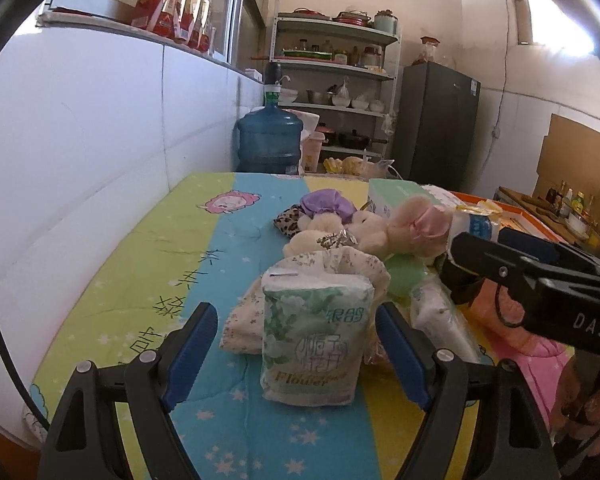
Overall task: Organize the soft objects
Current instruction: 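Grasp the green-printed tissue pack with left tool while right tool grasps the yellow snack bag, then carry the tissue pack and yellow snack bag with both tools over the orange-rimmed box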
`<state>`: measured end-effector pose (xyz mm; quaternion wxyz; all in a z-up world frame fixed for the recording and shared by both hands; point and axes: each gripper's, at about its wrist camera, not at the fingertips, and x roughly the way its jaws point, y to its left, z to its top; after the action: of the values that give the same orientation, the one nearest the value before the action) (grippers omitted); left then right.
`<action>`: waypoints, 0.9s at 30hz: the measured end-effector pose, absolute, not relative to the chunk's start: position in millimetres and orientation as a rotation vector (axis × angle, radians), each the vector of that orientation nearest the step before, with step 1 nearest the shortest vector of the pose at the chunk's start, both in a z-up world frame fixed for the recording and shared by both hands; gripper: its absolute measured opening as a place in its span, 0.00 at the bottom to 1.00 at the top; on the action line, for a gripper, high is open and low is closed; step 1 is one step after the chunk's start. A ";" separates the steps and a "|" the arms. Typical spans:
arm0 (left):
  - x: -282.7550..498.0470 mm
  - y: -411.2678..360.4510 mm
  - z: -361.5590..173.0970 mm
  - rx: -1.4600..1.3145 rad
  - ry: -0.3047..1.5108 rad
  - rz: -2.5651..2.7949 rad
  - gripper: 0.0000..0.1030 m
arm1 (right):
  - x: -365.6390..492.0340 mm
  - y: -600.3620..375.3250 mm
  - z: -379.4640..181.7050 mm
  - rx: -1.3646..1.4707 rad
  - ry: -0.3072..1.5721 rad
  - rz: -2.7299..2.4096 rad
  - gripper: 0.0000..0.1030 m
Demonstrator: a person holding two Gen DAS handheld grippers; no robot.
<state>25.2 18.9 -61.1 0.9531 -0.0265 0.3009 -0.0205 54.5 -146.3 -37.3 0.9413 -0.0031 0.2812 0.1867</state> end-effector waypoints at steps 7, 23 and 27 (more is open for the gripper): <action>31.2 18.6 -68.3 -0.086 0.626 -0.083 0.53 | 62.8 -143.0 -43.8 -0.018 0.588 0.383 0.58; 14.9 19.9 -48.5 -0.127 0.539 -0.126 0.47 | 50.3 -153.4 -34.7 0.015 0.554 0.395 0.38; 9.4 18.2 -35.3 -0.105 0.516 -0.118 0.47 | 43.6 -160.9 -21.7 0.035 0.510 0.391 0.38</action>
<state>9.4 18.2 -35.3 0.9638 -0.0516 0.2549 -0.0581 43.6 -160.9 -21.7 0.9487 0.0171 0.2506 0.1920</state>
